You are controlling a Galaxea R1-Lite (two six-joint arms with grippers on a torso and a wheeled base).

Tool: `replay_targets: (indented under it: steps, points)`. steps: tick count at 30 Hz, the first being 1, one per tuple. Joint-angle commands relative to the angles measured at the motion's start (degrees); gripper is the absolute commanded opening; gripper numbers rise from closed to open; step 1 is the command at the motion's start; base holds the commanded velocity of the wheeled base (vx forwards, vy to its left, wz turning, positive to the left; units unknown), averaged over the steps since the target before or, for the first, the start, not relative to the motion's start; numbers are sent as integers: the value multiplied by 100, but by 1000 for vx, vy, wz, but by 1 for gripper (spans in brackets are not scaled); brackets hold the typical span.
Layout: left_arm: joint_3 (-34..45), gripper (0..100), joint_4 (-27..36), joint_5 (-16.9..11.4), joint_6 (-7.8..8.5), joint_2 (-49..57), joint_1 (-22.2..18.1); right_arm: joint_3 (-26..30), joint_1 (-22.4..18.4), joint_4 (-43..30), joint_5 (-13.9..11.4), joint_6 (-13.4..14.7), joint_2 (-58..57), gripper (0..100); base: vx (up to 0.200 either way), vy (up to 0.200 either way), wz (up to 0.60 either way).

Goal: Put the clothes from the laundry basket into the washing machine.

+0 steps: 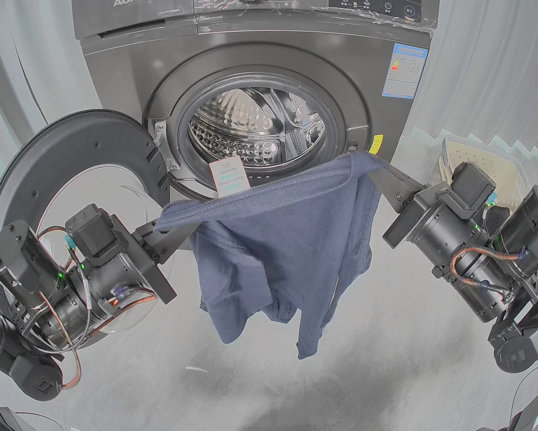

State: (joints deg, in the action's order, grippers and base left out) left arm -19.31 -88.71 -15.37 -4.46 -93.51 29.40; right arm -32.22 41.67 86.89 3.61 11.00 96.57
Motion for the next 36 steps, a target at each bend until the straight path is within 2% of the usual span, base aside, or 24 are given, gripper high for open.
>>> replay_targets:
  steps: [1,10,15,21,24,27,33,34,36]
  points:
    - [-29,0,-6,-1,7,149,-14,-74,-45,3,61,-1,-25,0,0,0,0]
    - [41,0,3,-18,16,-53,-84,-258,-18,3,43,-1,19,0,0,0,0]
    - [147,0,3,-1,24,-633,-22,-223,87,3,17,-10,2,0,0,0,0]
    - [-108,0,-6,-10,16,-1398,-58,-39,219,3,8,-19,63,0,0,0,0]
    - [-82,0,-6,-18,16,-1450,-49,-48,219,3,26,-19,90,0,0,0,0]
    - [-64,0,3,-18,-64,-1477,-5,-74,184,3,26,-19,107,0,0,0,0]
    - [-99,0,-6,-133,-28,-1635,-5,-65,184,-6,35,-19,125,0,0,0,0]
    - [-108,100,-6,-124,-28,-1635,-5,-65,175,-6,35,-19,125,0,0,0,0]
    - [-117,100,-6,-124,-64,-1626,-5,-65,149,-6,35,-19,125,0,0,0,0]
